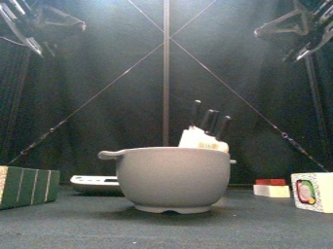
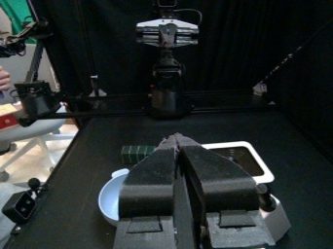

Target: Grab green sushi roll

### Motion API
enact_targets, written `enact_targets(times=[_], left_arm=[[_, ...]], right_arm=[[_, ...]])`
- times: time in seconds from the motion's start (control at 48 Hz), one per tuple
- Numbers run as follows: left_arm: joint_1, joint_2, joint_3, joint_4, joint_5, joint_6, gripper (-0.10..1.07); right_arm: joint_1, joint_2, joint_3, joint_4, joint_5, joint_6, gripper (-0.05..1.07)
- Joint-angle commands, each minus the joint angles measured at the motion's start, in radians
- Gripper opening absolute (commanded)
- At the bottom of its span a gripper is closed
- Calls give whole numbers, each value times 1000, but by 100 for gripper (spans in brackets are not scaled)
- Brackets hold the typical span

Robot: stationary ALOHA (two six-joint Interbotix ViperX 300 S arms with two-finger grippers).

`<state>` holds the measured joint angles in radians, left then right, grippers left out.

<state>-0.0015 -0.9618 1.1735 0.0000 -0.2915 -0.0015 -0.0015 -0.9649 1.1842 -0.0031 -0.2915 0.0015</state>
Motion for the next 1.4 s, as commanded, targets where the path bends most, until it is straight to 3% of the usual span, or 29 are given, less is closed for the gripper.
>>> enact_targets(times=[0.0, 0.208, 0.417, 0.708, 0.917, 1.167, 1.375], left_arm=[[2, 18, -12, -2, -12, 5, -7], [-11, 44, -52, -5, -18, -3, 0], [-60, 107, -155, -41, 38, -6, 2], [-54, 232, -413, -95, 499, -9, 2], [-29, 281, -505, -132, 730, -31, 2], [0, 339, -586, -57, 956, -210, 2], [-41, 382, -594, 176, 1193, -552, 2]], right_arm=[[-12, 15, -15, -6, -15, -3, 4], [-44, 49, 12, -23, -58, 14, 4], [-49, 32, 9, -23, -75, 15, 4], [-49, 31, 40, -18, -74, 15, 4], [-49, 26, 44, -15, -75, 15, 4], [-49, 26, 46, -15, -74, 17, 4], [-43, 26, 46, -9, -74, 18, 4]])
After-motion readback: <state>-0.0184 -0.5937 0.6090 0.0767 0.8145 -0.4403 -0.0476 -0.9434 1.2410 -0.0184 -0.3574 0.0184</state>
